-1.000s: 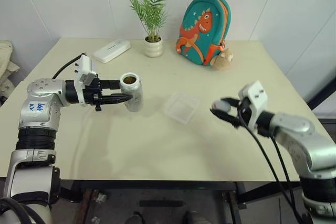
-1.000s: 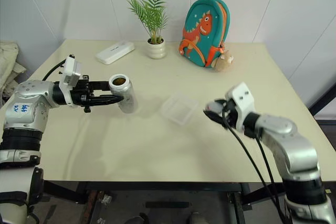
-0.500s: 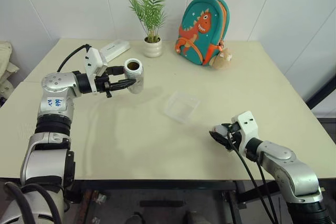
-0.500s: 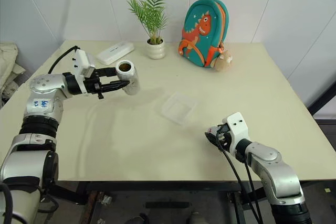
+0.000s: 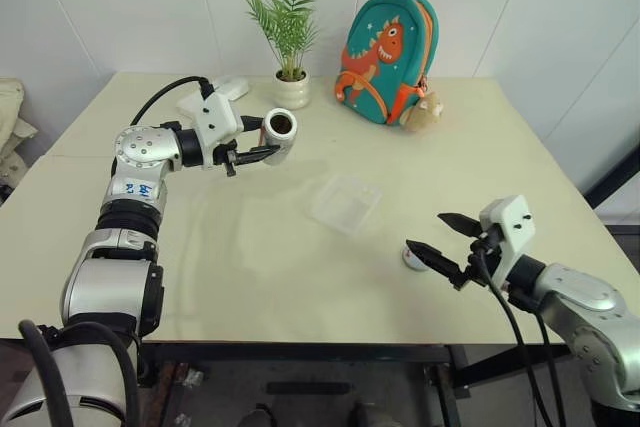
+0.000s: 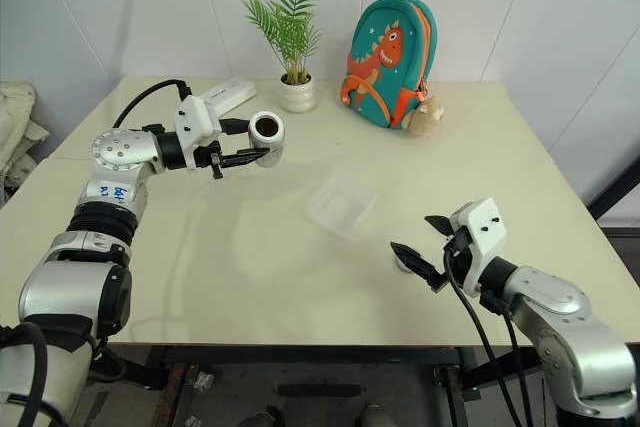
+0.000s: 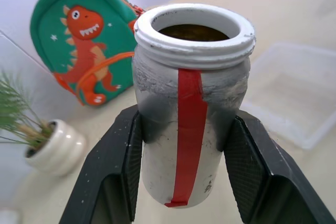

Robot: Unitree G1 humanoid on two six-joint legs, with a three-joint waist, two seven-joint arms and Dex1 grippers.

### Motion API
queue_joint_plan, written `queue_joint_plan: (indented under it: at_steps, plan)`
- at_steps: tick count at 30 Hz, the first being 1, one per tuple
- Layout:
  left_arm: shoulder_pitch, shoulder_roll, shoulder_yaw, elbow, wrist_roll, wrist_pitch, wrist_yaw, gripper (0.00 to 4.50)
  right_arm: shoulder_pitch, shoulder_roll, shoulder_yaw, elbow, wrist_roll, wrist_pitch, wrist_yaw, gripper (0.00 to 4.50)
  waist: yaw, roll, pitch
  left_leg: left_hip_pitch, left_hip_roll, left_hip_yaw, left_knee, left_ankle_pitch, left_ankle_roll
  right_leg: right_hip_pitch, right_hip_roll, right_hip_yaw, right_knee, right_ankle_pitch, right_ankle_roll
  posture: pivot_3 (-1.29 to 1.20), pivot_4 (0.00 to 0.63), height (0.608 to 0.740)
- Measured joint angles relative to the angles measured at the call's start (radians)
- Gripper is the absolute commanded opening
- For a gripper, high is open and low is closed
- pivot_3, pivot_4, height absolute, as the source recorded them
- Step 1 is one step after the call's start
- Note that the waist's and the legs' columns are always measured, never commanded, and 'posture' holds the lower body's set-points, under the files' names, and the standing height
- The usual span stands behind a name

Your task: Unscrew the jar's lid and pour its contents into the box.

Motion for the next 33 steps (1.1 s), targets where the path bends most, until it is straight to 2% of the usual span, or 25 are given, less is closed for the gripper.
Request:
queue_joint_plan:
  at_steps: [4,10,12,15,21,26,33]
  plan:
    - [-0.050,-0.035,-0.104,0.061,0.165,-0.142,0.176,1.87,0.002,-0.014,-0.070,-0.055,0.099,0.000,0.012,4.48,0.000,-0.001,0.000,0.000,0.000,0.001,0.001,0.000,0.001,0.002,0.000,0.002,-0.003,0.003,0.003,0.00,0.150,0.740]
    - [-0.151,-0.079,-0.352,0.119,0.514,-0.265,0.572,1.87,0.010,-0.015,-0.094,-0.113,0.231,0.001,-0.026,4.48,-0.002,-0.004,0.002,0.000,-0.001,0.003,0.001,-0.001,0.001,0.001,0.000,0.004,-0.003,0.003,0.004,0.00,0.150,0.740]
    - [-0.205,-0.082,-0.499,0.128,0.703,-0.264,0.800,1.87,0.052,-0.026,-0.114,-0.131,0.243,-0.001,-0.038,4.48,0.000,-0.007,0.004,0.000,-0.001,0.003,0.001,-0.001,0.002,0.001,0.000,0.005,-0.004,0.003,0.005,0.00,0.150,0.740]
    - [-0.260,-0.109,-0.666,0.132,0.910,-0.245,1.085,1.87,0.075,-0.029,-0.114,-0.136,0.243,-0.006,-0.064,4.48,0.000,-0.010,0.005,0.000,-0.001,0.005,0.001,-0.002,0.003,0.001,0.000,0.006,-0.005,0.003,0.006,0.00,0.150,0.740]
    - [-0.327,-0.189,-0.980,0.141,1.257,-0.109,1.559,1.87,0.077,-0.029,-0.093,-0.156,0.237,-0.030,-0.108,4.48,-0.001,-0.011,0.006,0.000,-0.001,0.008,0.001,-0.004,0.003,0.000,0.000,0.009,-0.008,0.004,0.007,0.00,0.150,0.740]
    - [-0.337,-0.236,-1.139,0.169,1.422,0.047,1.759,1.87,0.077,-0.030,-0.068,-0.156,0.236,-0.040,-0.130,4.48,0.000,-0.012,0.007,-0.001,-0.001,0.010,0.001,-0.006,0.004,-0.001,0.000,0.011,-0.009,0.004,0.007,0.00,0.150,0.740]
    - [-0.337,-0.236,-1.188,0.202,1.461,0.145,1.838,1.87,0.073,-0.052,-0.068,-0.155,0.238,-0.048,-0.131,4.48,0.007,-0.012,0.007,0.000,-0.001,0.012,0.001,-0.007,0.004,-0.002,0.000,0.012,-0.009,0.003,0.008,0.00,0.150,0.740]
